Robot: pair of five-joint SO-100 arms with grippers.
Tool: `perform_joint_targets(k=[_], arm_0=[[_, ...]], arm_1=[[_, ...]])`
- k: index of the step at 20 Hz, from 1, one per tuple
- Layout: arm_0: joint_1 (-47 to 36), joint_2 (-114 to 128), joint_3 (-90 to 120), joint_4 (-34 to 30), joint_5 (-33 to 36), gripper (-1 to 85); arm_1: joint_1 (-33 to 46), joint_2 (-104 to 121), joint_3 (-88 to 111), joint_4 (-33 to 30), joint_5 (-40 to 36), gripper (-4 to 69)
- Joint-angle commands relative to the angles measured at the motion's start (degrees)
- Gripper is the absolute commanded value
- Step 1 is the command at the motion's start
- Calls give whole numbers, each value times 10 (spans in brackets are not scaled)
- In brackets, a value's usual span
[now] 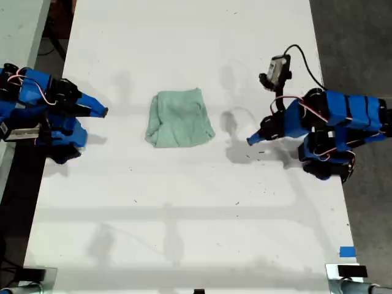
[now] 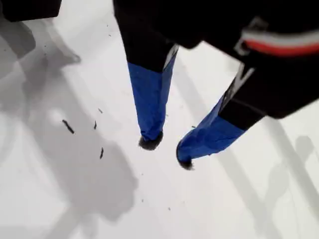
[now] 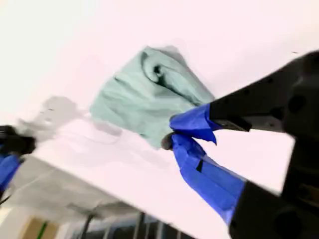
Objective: Fold t shirt
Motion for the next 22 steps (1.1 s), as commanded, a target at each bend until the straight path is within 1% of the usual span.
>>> perform_joint_targets(k=[1,3,4,6,7,8,9,11,12,13,16,17,18,20,22], arm_0=[[46,78,193,-105,-21,-2],[54,211,317,-145,-8,-2],[71,247,370,-155,-37,-2],[70,243,427,-191,-34,-2],[62,244,453,-211,-7,-2],[43,245,489,-218,-8,1],[25,242,515,-242,10,10],[-16,224,516,-238,20,-2],[-26,240,516,-241,36,-2],[-41,242,516,-241,38,-1],[-105,242,516,-241,116,-1],[-120,241,516,-241,143,-2],[-127,241,516,-241,154,-2],[-125,241,516,-241,155,-2],[-116,241,516,-241,156,-2]], arm_1=[[-26,162,152,-41,53,56],[-40,300,265,-58,71,48],[-49,367,316,-67,74,44],[-69,523,423,-84,62,29],[-72,565,469,-81,65,27],[-73,557,489,-75,66,27],[-70,560,521,-75,68,27],[-54,557,592,-66,79,32],[-41,546,602,-88,19,17],[-38,555,603,-90,-10,8],[-15,555,603,-90,-33,12],[-16,556,603,-90,-47,49],[-21,556,603,-90,-61,66],[-36,556,603,-90,-76,63],[-47,556,603,-90,-65,62]])
